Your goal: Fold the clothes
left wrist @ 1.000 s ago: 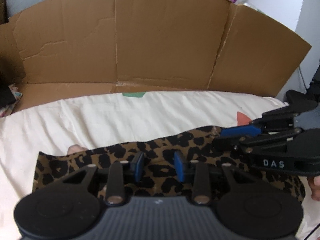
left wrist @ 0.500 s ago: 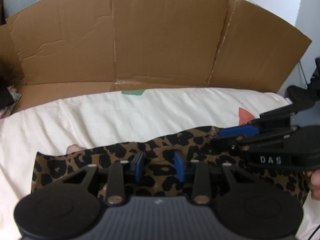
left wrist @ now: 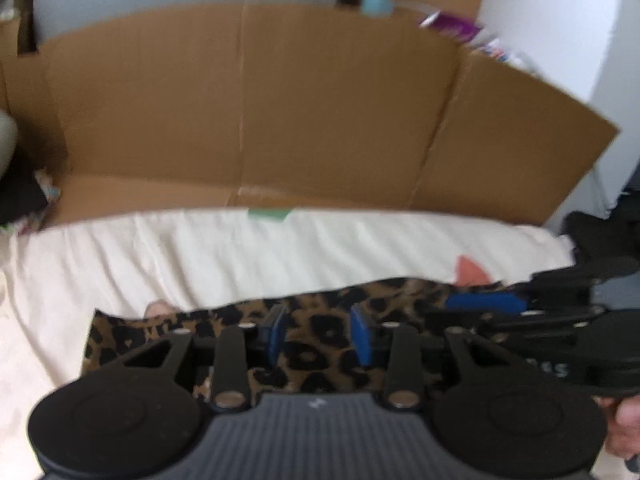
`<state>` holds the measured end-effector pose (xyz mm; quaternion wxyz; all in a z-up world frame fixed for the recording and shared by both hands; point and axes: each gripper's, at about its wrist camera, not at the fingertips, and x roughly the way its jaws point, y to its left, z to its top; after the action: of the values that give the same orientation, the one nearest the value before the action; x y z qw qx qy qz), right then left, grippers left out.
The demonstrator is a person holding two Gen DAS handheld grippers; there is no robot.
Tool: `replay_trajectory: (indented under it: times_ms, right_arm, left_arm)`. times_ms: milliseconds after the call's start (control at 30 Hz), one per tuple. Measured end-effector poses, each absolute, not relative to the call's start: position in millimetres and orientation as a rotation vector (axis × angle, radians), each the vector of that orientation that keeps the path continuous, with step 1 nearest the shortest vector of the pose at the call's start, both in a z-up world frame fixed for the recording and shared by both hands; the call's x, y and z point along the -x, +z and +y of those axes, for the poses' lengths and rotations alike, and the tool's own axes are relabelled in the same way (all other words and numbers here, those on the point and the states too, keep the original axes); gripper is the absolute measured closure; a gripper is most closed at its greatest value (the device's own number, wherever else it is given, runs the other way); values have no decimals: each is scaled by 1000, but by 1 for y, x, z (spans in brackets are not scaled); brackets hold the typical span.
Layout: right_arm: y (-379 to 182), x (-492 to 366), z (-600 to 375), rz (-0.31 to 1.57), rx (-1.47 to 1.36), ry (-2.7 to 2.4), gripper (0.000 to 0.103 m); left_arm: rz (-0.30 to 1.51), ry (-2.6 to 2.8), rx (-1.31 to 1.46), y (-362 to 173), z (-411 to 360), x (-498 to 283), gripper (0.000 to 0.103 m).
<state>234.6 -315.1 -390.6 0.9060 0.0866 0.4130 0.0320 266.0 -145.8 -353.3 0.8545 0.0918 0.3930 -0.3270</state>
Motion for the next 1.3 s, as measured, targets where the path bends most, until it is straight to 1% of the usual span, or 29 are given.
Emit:
replay_trajectory:
  times_ms: [133, 200, 233, 300, 467, 700, 867, 1100, 1200, 1300]
  right_arm:
    - [-379, -213, -313, 843, -167, 52, 76]
    - [-376, -200, -312, 845, -165, 51, 70]
    - [-375, -194, -312, 853, -171, 52, 68]
    - [-375, -183, -311, 862, -178, 52, 68]
    - [-387, -171, -304, 867, -152, 36, 68]
    - [-408, -171, -297, 898, -73, 47, 68]
    - [-416, -164, -322, 922, -93, -54, 68]
    - [-399, -139, -335, 839, -155, -76, 68]
    - [-392, -134, -329, 812, -183, -30, 68]
    - [-391, -133, -314, 814, -174, 1, 68]
  left_arm:
    - [810, -713, -220, -343, -142, -243, 62]
    - [820, -726, -223, -343, -139, -232, 62]
    - [823, -735, -236, -343, -138, -227, 62]
    - [825, -758, -258, -346, -136, -217, 62]
    - [848, -775, -255, -361, -138, -200, 58]
    - [850, -712, -291, -386, -132, -209, 56]
    - [847, -674, -299, -384, -113, -219, 55]
    - [855, -648, -288, -362, -91, -212, 55]
    - [841, -655, -281, -352, -85, -203, 51]
    - [842, -666, -244, -354, -86, -195, 50]
